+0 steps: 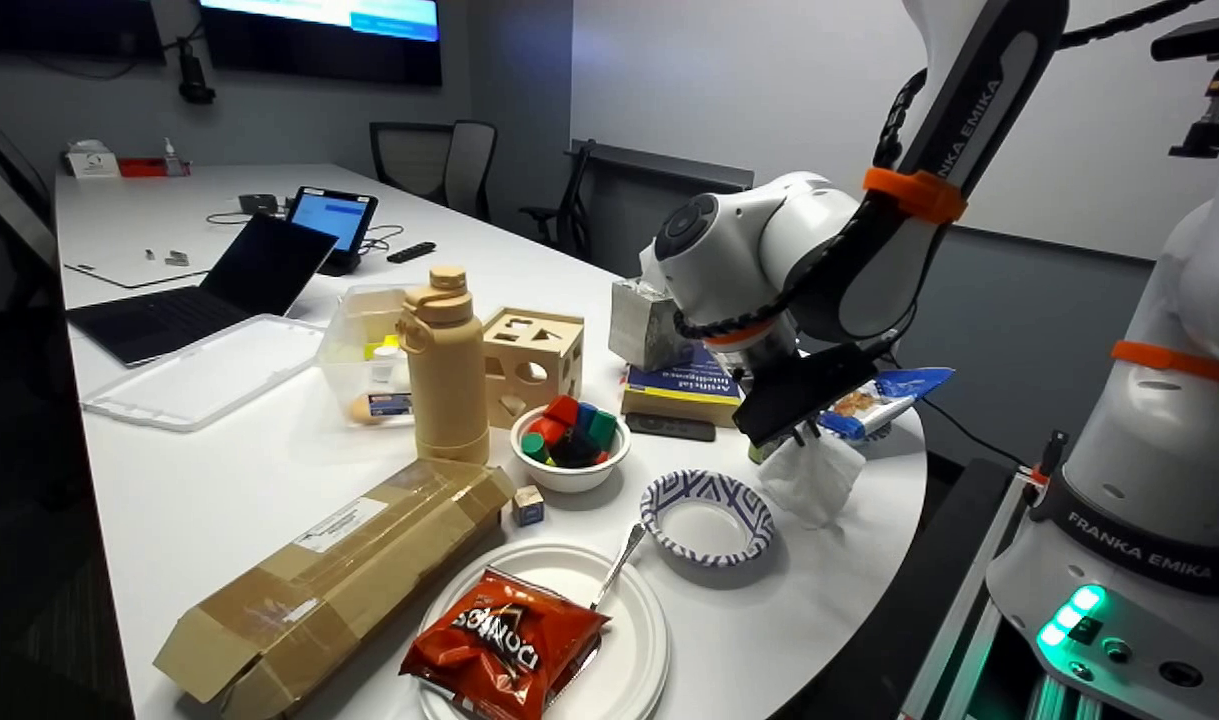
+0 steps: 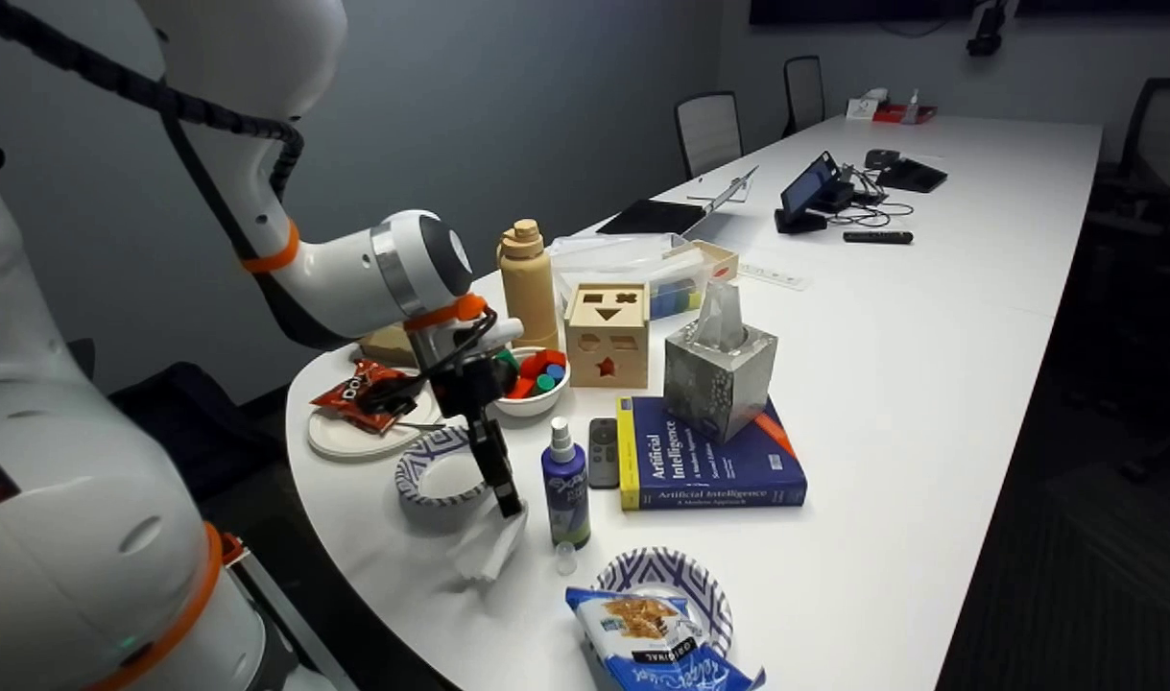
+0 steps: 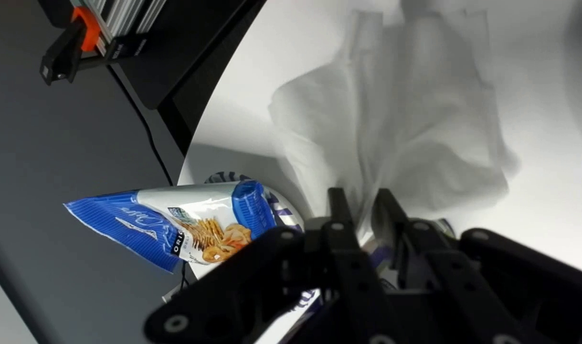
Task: Use the paper towel to clean the bowl
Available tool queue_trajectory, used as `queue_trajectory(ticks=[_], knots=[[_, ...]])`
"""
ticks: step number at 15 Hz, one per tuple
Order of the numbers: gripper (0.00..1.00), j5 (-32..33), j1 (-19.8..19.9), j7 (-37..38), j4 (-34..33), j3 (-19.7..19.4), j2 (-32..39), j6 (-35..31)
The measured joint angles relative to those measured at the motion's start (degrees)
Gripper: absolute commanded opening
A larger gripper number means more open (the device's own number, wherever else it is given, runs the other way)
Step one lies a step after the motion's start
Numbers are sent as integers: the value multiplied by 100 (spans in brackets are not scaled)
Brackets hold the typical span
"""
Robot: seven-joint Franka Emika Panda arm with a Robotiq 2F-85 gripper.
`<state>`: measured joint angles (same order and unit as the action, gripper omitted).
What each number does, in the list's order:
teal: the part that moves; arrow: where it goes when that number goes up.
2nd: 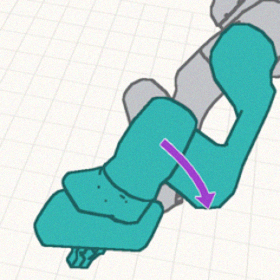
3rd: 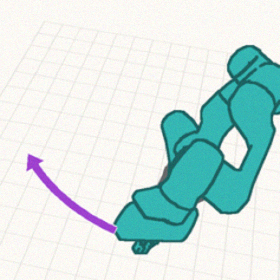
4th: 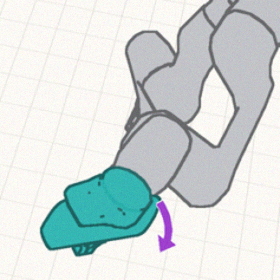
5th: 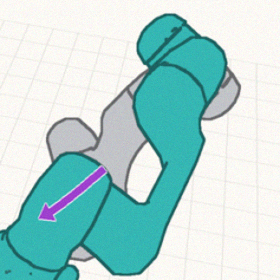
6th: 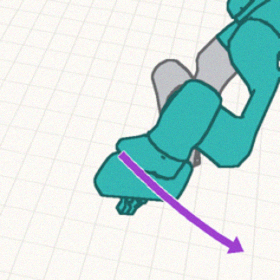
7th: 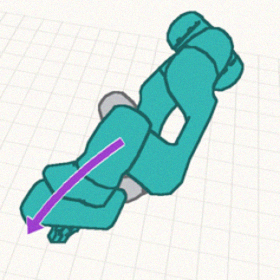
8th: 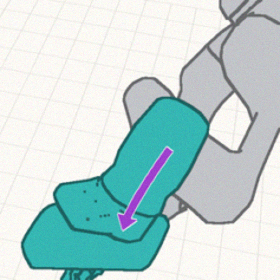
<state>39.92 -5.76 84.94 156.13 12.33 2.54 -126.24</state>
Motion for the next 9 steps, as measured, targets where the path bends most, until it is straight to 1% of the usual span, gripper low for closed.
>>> queue_trajectory(ticks=[1,3,4,6,9], knots=[[62,-20,-8,-52,-20,-39,-1,-18],[76,-58,-9,-136,-52,-106,-11,-58],[84,-92,-9,-186,-65,-135,-27,-76],[99,-216,-9,-339,-75,-187,-98,-188],[100,-479,-9,-659,-67,-247,-341,-631]])
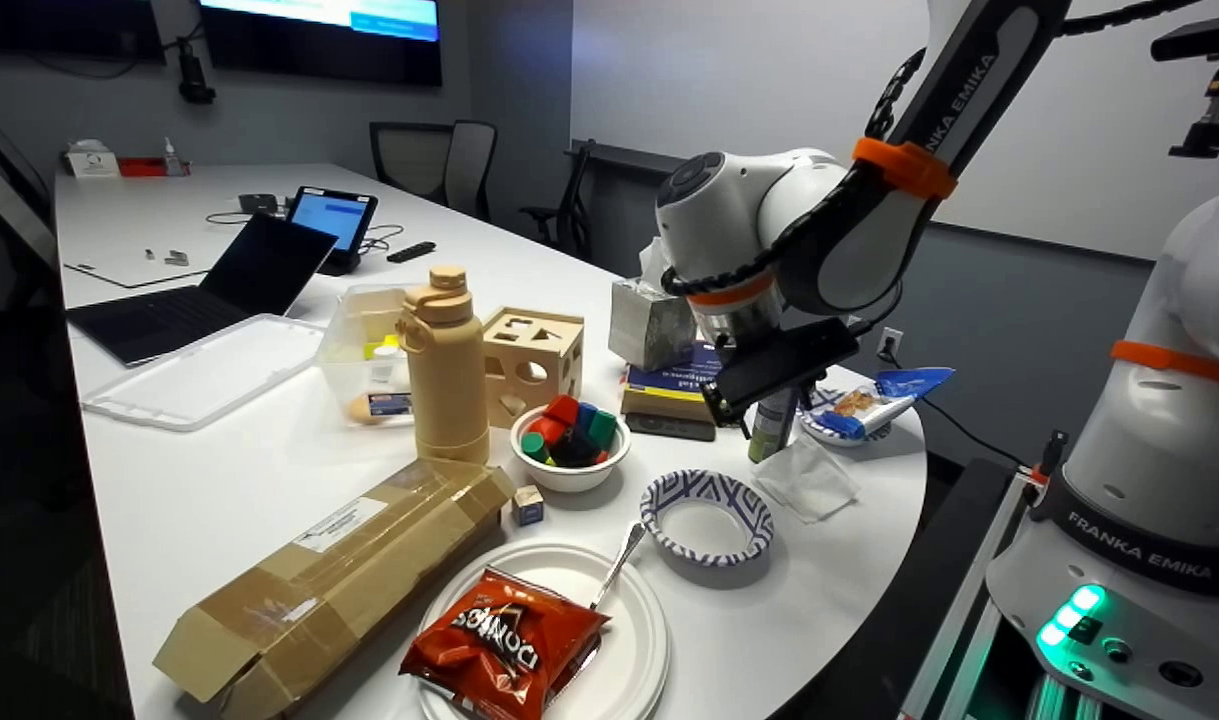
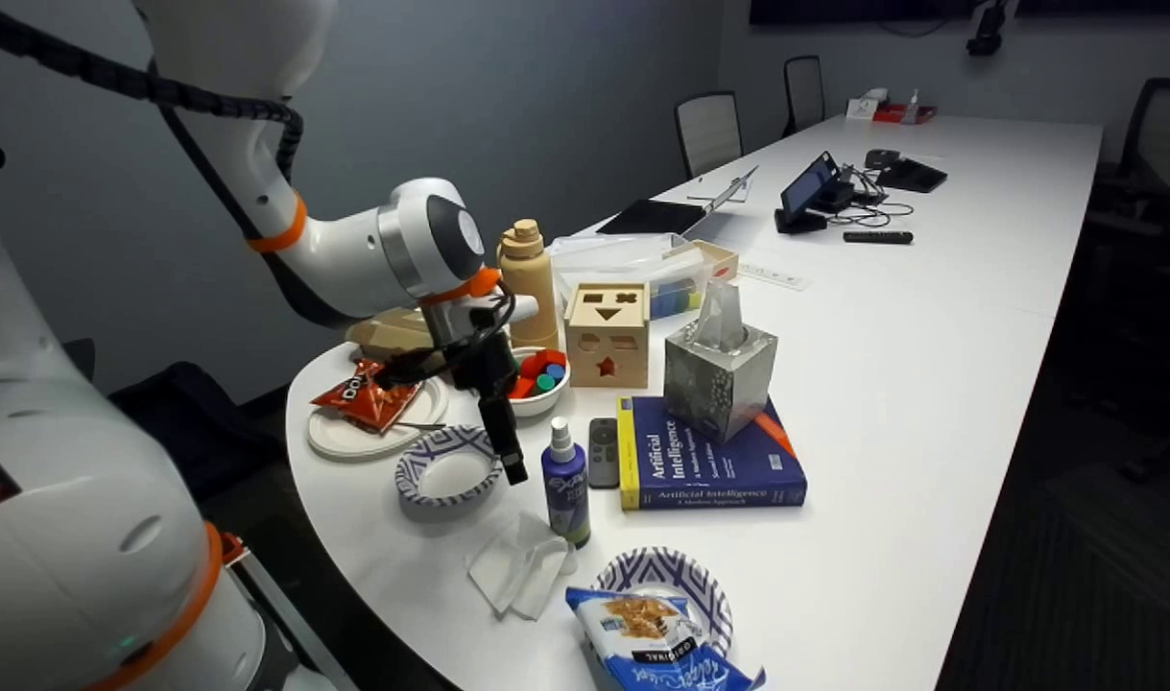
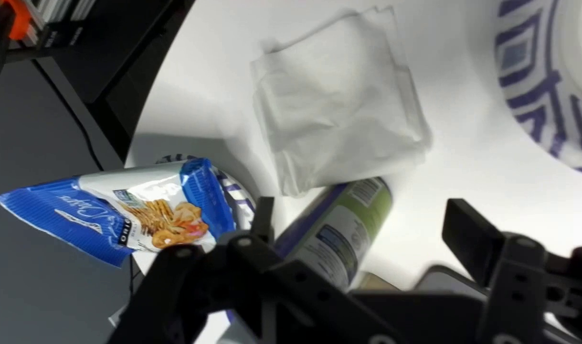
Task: Use the paper towel to clean the bowl
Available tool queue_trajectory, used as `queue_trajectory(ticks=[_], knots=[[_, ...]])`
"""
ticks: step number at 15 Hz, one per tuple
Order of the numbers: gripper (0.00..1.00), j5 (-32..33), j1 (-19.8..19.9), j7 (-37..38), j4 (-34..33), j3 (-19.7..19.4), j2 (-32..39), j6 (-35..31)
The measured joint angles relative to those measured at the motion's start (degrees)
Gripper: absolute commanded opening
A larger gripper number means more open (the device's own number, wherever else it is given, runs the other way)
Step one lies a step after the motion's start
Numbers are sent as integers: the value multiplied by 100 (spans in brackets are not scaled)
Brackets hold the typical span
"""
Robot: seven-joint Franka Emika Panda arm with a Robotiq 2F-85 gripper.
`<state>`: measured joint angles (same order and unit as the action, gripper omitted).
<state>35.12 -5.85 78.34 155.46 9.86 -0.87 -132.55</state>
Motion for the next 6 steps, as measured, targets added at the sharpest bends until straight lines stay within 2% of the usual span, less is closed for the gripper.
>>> queue_trajectory(ticks=[6], knots=[[100,-373,0,-423,163,-15,-765,-858]])
